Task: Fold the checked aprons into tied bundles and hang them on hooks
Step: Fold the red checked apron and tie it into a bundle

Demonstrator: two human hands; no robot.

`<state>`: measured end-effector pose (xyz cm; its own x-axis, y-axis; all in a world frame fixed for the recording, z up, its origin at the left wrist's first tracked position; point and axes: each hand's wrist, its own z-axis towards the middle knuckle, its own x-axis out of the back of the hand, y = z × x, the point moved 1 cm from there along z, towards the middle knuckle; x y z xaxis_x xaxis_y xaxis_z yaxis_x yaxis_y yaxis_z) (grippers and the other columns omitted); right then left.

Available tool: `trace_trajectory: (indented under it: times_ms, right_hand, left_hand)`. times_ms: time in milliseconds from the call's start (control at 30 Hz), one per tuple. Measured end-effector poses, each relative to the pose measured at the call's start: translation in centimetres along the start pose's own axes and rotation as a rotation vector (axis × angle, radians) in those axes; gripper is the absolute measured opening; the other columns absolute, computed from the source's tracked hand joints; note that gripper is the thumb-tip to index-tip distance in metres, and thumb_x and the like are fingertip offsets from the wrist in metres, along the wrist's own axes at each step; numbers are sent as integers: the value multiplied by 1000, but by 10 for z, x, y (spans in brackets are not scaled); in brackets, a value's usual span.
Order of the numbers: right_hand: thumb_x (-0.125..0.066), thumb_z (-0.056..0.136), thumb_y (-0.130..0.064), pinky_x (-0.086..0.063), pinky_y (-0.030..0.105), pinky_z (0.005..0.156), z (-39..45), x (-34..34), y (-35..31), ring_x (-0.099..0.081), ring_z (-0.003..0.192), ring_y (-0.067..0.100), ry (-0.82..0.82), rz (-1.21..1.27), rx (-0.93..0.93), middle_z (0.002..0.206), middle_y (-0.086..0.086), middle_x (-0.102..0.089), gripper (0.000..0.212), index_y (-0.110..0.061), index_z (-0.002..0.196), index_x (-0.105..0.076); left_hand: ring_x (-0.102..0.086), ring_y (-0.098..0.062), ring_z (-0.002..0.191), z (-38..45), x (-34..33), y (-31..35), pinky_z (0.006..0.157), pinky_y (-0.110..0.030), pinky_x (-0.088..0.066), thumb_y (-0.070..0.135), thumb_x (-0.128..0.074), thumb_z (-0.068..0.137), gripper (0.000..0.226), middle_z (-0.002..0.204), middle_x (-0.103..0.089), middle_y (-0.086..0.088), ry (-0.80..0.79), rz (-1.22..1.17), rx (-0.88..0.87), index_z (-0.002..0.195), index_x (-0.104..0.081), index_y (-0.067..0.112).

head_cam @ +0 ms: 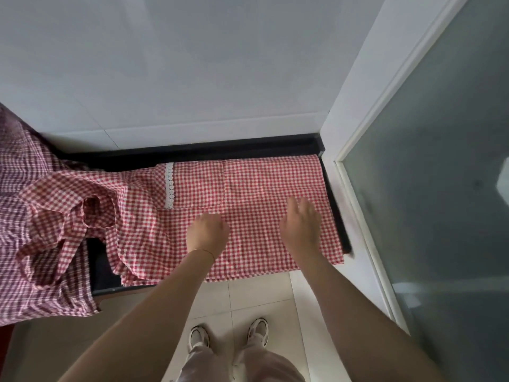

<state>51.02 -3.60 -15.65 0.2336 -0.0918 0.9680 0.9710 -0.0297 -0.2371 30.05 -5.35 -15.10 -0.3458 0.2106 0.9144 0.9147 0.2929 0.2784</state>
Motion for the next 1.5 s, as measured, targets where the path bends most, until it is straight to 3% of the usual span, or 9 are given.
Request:
trace_trajectory:
  times_ms: [67, 133, 367, 700, 800, 967, 1200, 1367, 1500]
  right_hand:
    - [-41, 102, -35, -28, 49, 117, -2, -20, -22, -38, 141, 30, -140, 27, 109, 152, 9, -43, 45, -20, 144, -45]
    - [-27, 105, -45, -7, 51, 124, -1, -42, -39, -9, 154, 28, -281, -14, 222, 166, 5, -17, 54, -27, 156, -25]
    - [-8, 103, -59, 2, 50, 124, 27, -87, -43, 8, 154, 20, -357, -105, 412, 168, -2, 1, 61, -35, 159, -9]
    - [-19, 106, -38, -9, 48, 125, 97, -57, 47, 2, 154, 26, -187, -90, -206, 168, 11, 0, 63, -11, 160, -3]
    - [-31, 104, -33, -6, 44, 126, 113, -53, 4, 0, 154, 25, -111, -41, -69, 167, 11, -3, 64, -11, 160, -7]
    - [-20, 105, -50, -1, 48, 125, 127, -72, -45, 6, 154, 21, -394, -71, 348, 168, 0, 3, 61, -30, 160, -3]
    - [-29, 105, -43, -11, 50, 124, 162, -47, 45, -6, 154, 30, -284, -65, -152, 167, 13, -9, 67, -9, 159, -12]
    - [-33, 105, -41, -2, 44, 123, 150, -50, 5, -6, 154, 25, -282, 14, 190, 167, 4, -13, 56, -25, 158, -21]
    - [-18, 104, -55, 3, 46, 122, 130, -67, 20, 6, 154, 21, -371, -92, 299, 168, -3, 4, 60, -35, 159, -4]
  left_hand:
    - [-45, -24, 129, 11, -7, -13, 112, -44, -37, 38, -49, 97, 32, 137, -52, -6, 152, 41, -87, 122, -59, 22]
    - [-11, -29, 152, 27, -13, -21, 121, -50, -9, 46, -42, 99, 51, 162, -23, -4, 96, 81, -137, 147, -38, 29]
    - [23, -27, 150, 75, -39, -45, 120, -59, 9, 73, -14, 93, 73, 165, 17, 5, 10, 172, -127, 156, 9, 42]
    - [24, -31, 149, 73, -43, -44, 118, -63, 6, 79, -5, 89, 76, 164, 22, 1, 42, 243, -114, 153, 18, 45]
    - [22, -31, 150, 72, -43, -44, 118, -64, 5, 79, -8, 90, 75, 165, 18, 1, 53, 229, -116, 154, 13, 46]
    - [13, -29, 153, 70, -41, -44, 119, -63, 6, 76, -19, 90, 72, 167, 0, 1, 79, 150, -134, 155, -11, 46]
    - [-35, -32, 138, 85, -25, -23, 117, -63, -12, 58, -33, 92, 49, 139, -49, -6, 299, 2, -87, 114, -64, 26]
    - [-22, -28, 149, 131, -1, 35, 122, -51, -17, 29, -41, 100, 45, 157, -34, -8, 262, -31, -303, 144, -42, 22]
    - [4, -29, 153, 150, -11, 30, 119, -64, -6, 54, -24, 102, 59, 167, 0, -1, -36, 249, -273, 157, -9, 38]
